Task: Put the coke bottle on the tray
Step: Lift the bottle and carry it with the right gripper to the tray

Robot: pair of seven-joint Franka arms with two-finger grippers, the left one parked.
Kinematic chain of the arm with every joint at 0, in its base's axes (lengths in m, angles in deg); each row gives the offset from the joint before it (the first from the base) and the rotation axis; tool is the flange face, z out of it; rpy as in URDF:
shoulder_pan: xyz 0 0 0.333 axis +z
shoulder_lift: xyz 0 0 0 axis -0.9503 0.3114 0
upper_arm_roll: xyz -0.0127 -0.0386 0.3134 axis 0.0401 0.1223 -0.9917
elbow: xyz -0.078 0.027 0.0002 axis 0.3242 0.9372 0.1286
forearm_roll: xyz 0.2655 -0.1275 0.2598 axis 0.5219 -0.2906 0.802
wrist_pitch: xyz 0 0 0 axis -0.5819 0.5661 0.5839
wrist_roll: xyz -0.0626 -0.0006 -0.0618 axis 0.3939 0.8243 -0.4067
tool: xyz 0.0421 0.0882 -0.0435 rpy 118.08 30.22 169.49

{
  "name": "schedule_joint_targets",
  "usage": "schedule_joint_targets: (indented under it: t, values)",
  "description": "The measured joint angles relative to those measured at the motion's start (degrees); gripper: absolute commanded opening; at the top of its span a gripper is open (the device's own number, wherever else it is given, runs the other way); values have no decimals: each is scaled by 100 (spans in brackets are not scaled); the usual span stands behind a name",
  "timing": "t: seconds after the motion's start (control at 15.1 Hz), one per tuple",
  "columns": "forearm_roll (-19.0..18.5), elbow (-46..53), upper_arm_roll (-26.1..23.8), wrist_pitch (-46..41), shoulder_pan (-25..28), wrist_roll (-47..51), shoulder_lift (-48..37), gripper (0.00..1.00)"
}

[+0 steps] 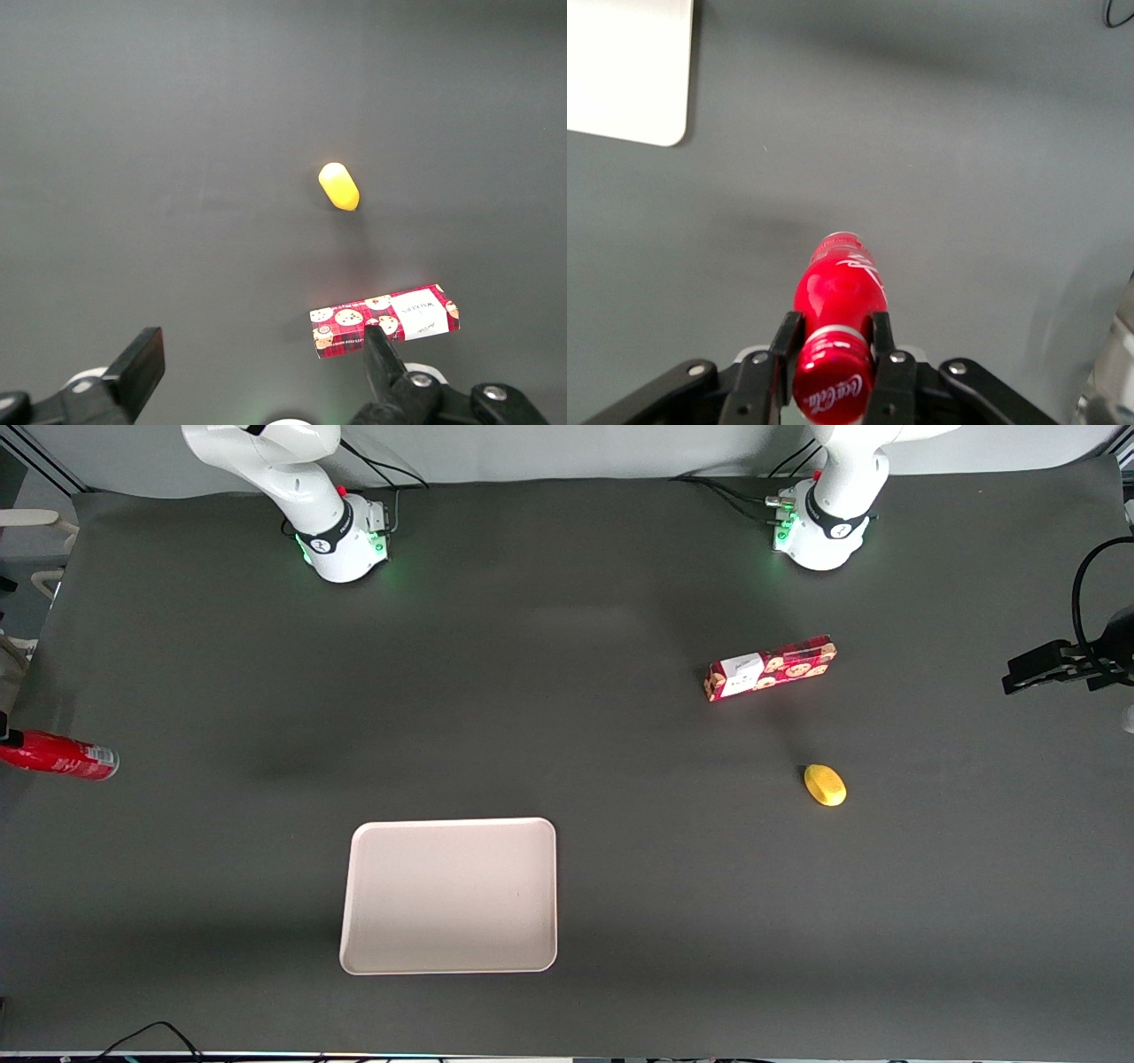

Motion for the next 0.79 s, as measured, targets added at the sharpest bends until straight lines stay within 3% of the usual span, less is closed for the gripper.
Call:
schedule_joint_targets:
  t: [0.2,0.4,0.79]
  values:
    - [1,715,-458,-215,81,970,417,0]
    - [-52,929,-1270,-255,109,2081,509,0]
    - [-924,948,-3090,461,146,3954,967,0]
